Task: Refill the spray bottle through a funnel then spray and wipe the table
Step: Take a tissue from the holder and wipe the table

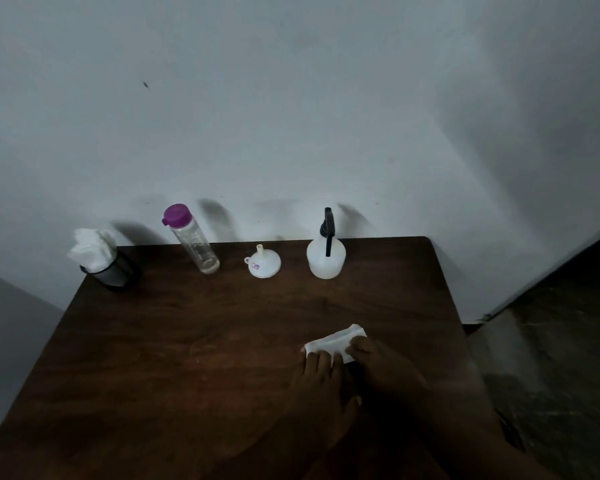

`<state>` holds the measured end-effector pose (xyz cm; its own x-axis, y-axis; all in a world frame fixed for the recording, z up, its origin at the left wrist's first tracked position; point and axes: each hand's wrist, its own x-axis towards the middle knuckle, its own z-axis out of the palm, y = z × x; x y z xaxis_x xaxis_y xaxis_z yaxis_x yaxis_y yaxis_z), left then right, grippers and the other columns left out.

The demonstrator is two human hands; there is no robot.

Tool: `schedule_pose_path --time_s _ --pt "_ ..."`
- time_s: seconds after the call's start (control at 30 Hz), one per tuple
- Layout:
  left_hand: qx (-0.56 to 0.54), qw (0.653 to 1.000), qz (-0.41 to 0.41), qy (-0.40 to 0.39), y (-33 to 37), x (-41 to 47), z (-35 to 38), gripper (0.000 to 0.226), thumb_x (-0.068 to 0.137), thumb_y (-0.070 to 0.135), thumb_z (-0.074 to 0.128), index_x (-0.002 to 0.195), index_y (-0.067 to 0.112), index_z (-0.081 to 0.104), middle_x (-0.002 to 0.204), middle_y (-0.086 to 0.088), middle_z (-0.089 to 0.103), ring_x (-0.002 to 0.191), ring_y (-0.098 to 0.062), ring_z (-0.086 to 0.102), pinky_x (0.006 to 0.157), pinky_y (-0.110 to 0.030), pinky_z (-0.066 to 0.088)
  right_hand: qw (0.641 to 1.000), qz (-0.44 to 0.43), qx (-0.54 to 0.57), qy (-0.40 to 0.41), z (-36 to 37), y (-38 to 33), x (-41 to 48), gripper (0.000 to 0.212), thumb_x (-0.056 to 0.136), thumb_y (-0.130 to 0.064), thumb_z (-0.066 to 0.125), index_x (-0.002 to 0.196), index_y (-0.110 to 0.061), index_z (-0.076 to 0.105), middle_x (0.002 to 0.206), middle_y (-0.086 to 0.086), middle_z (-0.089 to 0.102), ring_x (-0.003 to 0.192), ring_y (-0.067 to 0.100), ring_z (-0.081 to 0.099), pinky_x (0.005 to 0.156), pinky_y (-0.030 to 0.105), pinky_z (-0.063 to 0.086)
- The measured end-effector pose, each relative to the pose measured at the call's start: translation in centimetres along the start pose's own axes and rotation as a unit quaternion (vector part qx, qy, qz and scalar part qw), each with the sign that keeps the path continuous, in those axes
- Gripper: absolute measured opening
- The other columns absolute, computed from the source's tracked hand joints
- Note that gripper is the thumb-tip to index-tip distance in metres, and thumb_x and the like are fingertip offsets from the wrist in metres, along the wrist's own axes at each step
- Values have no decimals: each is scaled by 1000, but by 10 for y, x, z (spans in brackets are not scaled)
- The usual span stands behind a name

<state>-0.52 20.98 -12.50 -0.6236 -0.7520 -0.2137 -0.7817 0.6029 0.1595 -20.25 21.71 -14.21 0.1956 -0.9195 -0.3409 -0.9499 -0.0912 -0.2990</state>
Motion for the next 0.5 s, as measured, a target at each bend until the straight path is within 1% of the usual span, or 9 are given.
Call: schedule_pose_path --time_s 0.07,0.13,0.2,0.23,0.3,0.37,0.43,0.47,0.5 --pt "3 1000 25 -16 5 4 -2 81 94 70 33 154 17 38 156 -14 43 147 -34 36 122 -55 20 999 -24 -38 -9 9 7 -9 80 102 -51 3 115 -5 68 125 7 63 113 15 62 93 28 51" --pt "-1 997 32 -75 10 6 -8 83 97 69 24 161 17 16 167 -16 16 156 -34 10 126 -53 -2 999 -21 -29 0 -2 -2 -25 59 103 -41 22 103 -11 73 103 7 74 91 17 72 85 21 51" --pt "20 995 39 -87 12 6 -11 83 97 69 22 162 18 10 168 -15 10 156 -33 4 126 -53 -6 998 6 -20 63 -9 -10 -32 43 83 -39 39 105 -12 64 91 6 74 79 14 73 73 19 54" --pt "24 995 45 -88 11 5 -9 82 98 68 22 162 19 9 168 -15 9 156 -32 3 126 -53 -7 998 21 -17 50 -11 -14 -37 43 80 -36 42 109 -11 61 97 8 73 84 16 73 74 22 55" --pt "26 995 57 -81 8 1 -8 80 98 67 22 162 20 10 169 -14 8 157 -32 2 124 -52 -11 999 46 5 17 -13 -22 -39 44 91 -26 45 130 -7 55 132 12 57 120 25 57 97 33 49" --pt "33 994 72 -80 4 -3 -7 79 98 67 20 162 21 9 169 -13 4 157 -32 -1 123 -53 -14 999 48 -4 10 0 -25 -46 59 90 -38 49 141 -9 44 146 6 39 133 30 43 107 40 42" --pt "36 991 88 -99 -1 -6 -8 77 99 66 19 162 23 6 169 -12 -1 156 -32 -6 124 -56 -12 999 50 2 -18 3 -31 -54 68 66 -48 71 121 -8 63 126 5 55 107 27 66 80 35 59" --pt "35 989 94 -107 -3 -9 -9 76 100 65 19 161 24 5 169 -12 -2 156 -31 -8 124 -56 -11 998 58 -11 -11 12 -36 -58 68 54 -50 80 109 -12 70 114 5 63 91 23 72 65 29 61" --pt "36 988 100 -113 -7 -10 -9 74 100 64 20 161 25 4 169 -12 -2 156 -31 -8 124 -57 -10 997 72 -30 -7 10 -45 -59 69 49 -51 87 106 -15 72 111 5 67 88 22 73 61 27 61"
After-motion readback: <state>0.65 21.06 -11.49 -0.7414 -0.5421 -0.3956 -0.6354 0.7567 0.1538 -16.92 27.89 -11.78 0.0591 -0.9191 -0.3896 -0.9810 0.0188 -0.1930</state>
